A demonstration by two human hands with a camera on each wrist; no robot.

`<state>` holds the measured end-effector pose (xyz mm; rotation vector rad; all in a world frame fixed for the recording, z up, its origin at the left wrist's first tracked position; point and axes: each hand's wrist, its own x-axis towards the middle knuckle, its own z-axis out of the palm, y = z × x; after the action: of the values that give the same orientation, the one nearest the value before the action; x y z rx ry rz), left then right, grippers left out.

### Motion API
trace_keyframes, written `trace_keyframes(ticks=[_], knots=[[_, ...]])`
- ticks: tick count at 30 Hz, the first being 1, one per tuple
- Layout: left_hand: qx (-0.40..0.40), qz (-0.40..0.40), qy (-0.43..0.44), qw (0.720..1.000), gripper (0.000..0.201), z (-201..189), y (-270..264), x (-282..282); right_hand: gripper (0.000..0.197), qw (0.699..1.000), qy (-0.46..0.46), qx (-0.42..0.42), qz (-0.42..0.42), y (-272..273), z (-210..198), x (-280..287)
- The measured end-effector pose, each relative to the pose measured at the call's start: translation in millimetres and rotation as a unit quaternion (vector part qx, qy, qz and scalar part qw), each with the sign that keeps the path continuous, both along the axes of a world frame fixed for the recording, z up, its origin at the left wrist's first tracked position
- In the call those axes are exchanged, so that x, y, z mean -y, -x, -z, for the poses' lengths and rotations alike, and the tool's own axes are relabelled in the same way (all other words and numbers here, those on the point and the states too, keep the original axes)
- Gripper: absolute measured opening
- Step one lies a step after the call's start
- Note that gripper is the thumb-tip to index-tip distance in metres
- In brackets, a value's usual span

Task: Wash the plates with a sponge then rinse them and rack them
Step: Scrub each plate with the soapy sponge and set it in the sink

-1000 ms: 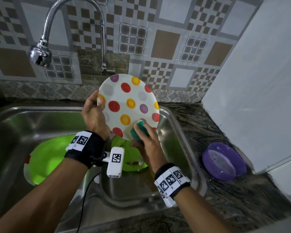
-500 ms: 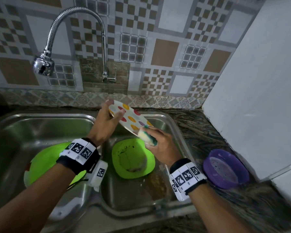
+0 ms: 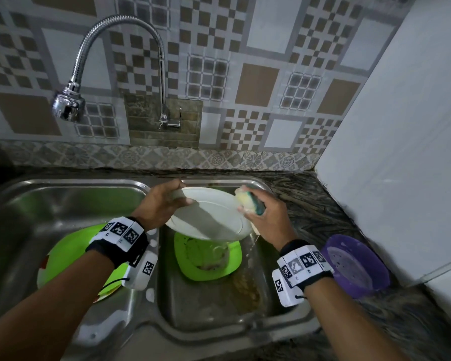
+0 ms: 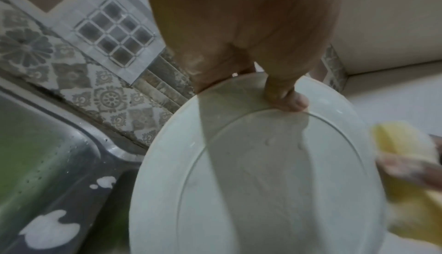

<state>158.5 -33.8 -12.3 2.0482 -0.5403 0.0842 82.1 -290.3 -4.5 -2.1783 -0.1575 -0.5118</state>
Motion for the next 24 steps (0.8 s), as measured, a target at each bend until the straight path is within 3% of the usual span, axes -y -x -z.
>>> trace_keyframes(ticks=[5,9,16,21,24], knots=[[-0.046,0.018,0.078,0.996,0.017,-8.9,7.3,7.9,0.055,0.988,-0.08,0.034,0.124,-15.0,-6.6,-12.1],[-0.076,0.024,0.19,0.979,0.033,-18.3,10.4,24.6,0.062,0.983,-0.064,0.047,0.167,-21.0,-14.9,-40.9],[-0.08,0.018,0.279,0.957,0.031,-23.4,12.8,36.0,0.073,0.998,0.052,0.028,0.024,-15.7,-10.7,-85.0],[-0.099,0.003,0.315,0.944,0.031,-21.4,21.0,34.1,0.066,0.995,0.09,0.046,0.006,-21.4,-16.4,-76.5],[-0.118,-0.001,0.326,0.938,0.028,-29.1,25.1,28.7,0.062,0.993,0.093,0.054,0.041,-34.5,-17.8,-57.6]])
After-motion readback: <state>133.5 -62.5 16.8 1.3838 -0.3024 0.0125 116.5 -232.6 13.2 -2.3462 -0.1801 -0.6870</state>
